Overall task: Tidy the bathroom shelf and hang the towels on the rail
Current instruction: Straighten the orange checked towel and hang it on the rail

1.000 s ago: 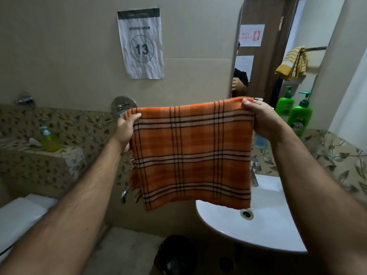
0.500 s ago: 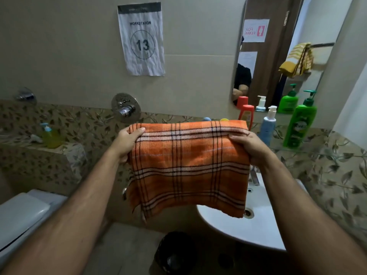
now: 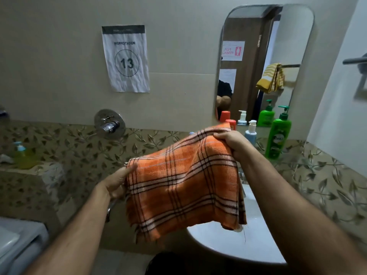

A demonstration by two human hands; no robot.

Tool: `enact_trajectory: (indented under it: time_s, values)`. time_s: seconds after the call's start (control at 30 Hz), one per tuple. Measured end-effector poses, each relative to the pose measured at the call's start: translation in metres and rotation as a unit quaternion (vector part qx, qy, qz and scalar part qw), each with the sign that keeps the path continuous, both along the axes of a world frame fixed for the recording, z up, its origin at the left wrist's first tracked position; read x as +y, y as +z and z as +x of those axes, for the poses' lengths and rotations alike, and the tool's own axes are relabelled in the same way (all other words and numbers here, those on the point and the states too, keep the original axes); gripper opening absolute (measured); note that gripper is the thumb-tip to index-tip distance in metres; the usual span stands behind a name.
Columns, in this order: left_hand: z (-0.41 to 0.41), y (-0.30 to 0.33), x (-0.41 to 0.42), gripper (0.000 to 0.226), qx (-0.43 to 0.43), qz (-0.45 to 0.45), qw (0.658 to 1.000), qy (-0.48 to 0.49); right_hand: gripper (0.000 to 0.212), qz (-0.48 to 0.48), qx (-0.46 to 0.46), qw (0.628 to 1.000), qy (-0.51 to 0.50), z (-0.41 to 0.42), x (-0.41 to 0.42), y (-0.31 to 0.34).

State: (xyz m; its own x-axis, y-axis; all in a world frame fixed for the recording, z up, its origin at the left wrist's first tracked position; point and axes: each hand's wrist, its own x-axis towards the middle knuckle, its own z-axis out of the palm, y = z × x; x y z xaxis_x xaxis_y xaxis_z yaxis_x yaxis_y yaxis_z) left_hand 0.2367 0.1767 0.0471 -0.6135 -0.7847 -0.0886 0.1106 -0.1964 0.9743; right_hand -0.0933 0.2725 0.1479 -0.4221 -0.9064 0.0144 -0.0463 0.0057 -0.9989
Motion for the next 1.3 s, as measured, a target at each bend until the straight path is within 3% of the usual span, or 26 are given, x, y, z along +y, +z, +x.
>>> enact_trajectory:
  time_s: [0.07, 0.17, 0.23, 0.33, 0.43, 0.53, 0.6, 0.7, 0.83, 0.93, 1.0, 1.07, 1.1, 1.23, 1.3]
  values:
    - [0.000, 0.004, -0.007, 0.123, 0.044, -0.017, 0.999, 0.011, 0.008, 0.027, -0.043, 0.999, 0.004, -0.008, 0.003, -0.001]
    - [-0.005, 0.018, -0.004, 0.108, 0.098, 0.013, 0.995, -0.030, 0.023, 0.007, -0.097, 0.995, 0.016, -0.024, 0.000, 0.012]
    - [-0.013, 0.020, 0.000, 0.105, 0.091, 0.033, 0.995, -0.032, 0.030, 0.003, -0.105, 0.994, 0.021, -0.031, -0.002, 0.020]
    - [-0.030, 0.015, -0.006, 0.116, 0.054, -0.035, 0.998, 0.020, 0.031, 0.032, -0.086, 0.995, 0.023, -0.037, 0.000, 0.016]
    - [-0.038, 0.025, -0.010, 0.097, 0.094, -0.048, 0.993, 0.050, 0.029, 0.029, -0.082, 0.995, 0.051, -0.042, 0.007, 0.016]
    - [-0.042, 0.040, -0.016, 0.054, 0.144, -0.037, 0.987, 0.068, 0.028, -0.074, -0.167, 0.974, 0.133, -0.049, 0.023, 0.026]
    - [-0.046, 0.044, -0.020, 0.044, 0.152, -0.040, 0.983, 0.096, 0.036, -0.088, -0.171, 0.965, 0.180, -0.051, 0.034, 0.017]
    - [-0.046, 0.034, -0.019, 0.033, 0.119, -0.035, 0.983, 0.136, 0.030, 0.019, -0.061, 0.984, 0.169, -0.049, 0.029, -0.029]
    - [-0.036, 0.014, -0.016, 0.033, 0.050, -0.015, 0.990, 0.134, 0.048, 0.081, -0.057, 0.990, 0.098, -0.045, 0.012, -0.062]
    - [-0.022, 0.009, -0.019, 0.028, 0.073, 0.002, 0.986, 0.148, 0.055, 0.093, -0.078, 0.989, 0.078, -0.051, 0.008, -0.067]
    - [-0.011, 0.000, -0.016, 0.051, 0.031, -0.011, 0.993, 0.115, 0.047, 0.101, -0.088, 0.990, 0.042, -0.048, 0.005, -0.073]
    - [-0.008, -0.022, -0.008, 0.082, -0.092, -0.042, 0.993, 0.055, 0.041, 0.111, -0.090, 0.990, -0.001, -0.039, 0.003, -0.085]
    - [-0.008, -0.035, -0.003, 0.085, -0.120, -0.037, 0.991, 0.039, 0.041, 0.121, -0.088, 0.989, -0.013, -0.034, 0.001, -0.094]
    - [-0.013, -0.059, 0.001, 0.043, -0.076, 0.005, 0.990, 0.115, 0.040, 0.173, -0.064, 0.983, -0.022, -0.023, 0.001, -0.107]
    - [-0.012, -0.054, -0.004, 0.043, -0.054, 0.020, 0.987, 0.149, 0.038, 0.171, -0.069, 0.983, -0.002, -0.025, 0.002, -0.095]
